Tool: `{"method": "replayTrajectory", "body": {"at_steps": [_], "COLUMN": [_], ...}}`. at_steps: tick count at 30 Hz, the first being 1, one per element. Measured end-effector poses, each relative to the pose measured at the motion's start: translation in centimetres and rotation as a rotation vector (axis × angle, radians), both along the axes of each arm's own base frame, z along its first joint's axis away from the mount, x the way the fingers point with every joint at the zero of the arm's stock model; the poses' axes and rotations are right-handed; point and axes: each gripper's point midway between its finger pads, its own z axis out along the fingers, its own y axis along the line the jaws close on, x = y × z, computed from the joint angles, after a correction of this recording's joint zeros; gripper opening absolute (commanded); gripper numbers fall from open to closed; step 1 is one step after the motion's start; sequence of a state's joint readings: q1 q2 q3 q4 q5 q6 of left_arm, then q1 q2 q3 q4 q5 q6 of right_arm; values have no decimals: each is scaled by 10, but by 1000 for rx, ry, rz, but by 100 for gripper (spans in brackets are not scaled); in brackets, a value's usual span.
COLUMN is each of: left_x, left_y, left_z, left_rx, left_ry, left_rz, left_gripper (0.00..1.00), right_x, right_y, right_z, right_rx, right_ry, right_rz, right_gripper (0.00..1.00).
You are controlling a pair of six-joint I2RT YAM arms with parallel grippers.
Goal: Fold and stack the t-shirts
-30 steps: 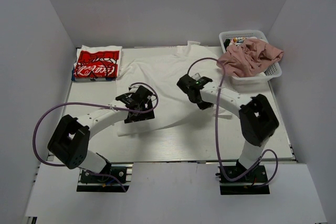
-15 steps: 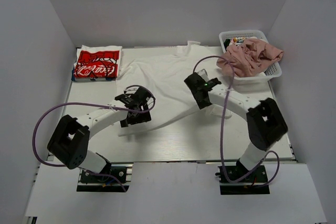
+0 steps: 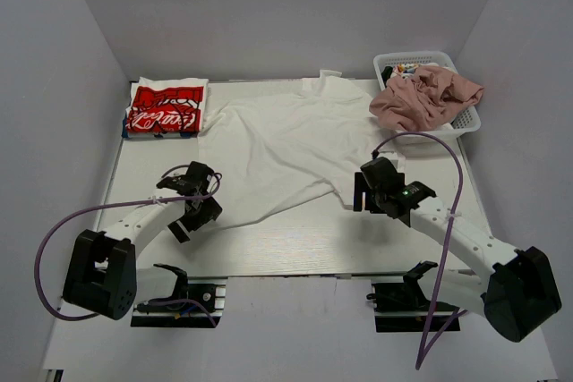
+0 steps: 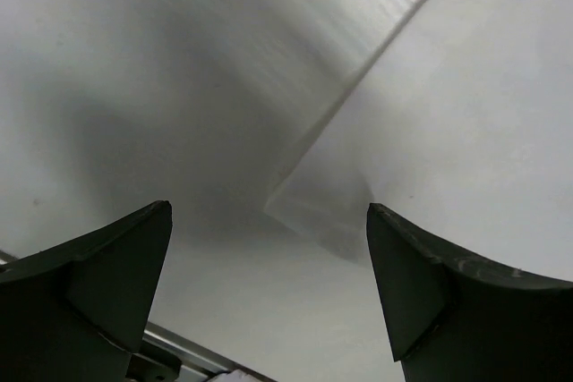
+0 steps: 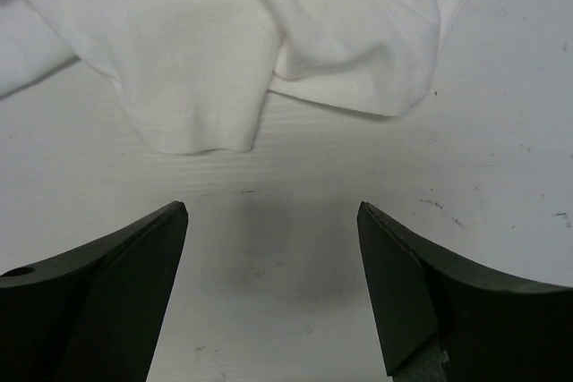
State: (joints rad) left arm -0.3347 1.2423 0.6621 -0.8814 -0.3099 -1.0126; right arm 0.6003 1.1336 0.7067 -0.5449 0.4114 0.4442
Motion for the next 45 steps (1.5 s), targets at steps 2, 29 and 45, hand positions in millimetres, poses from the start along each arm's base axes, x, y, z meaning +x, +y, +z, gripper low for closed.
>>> {"method": "replayTrajectory", "body": {"at_steps": [2,29,45], "left_x": [7,32,38], "left_y": [-4,-1,10], "left_z": [-2,-15,-14], "left_rx": [-38,-118,-86], "left_ry": [-14,32,8], "left_rz": [9,41,57], "left_gripper": [99,0,0], "right_x": [0,54,35], "right_y": [-2,-31,-80], "right_z": [2,-60,-2], "right_rx": [46,245,31], "right_ry": [-23,-27,-14], "right_rz": [-30,-430,-491], "right_gripper": [81,0,0]}}
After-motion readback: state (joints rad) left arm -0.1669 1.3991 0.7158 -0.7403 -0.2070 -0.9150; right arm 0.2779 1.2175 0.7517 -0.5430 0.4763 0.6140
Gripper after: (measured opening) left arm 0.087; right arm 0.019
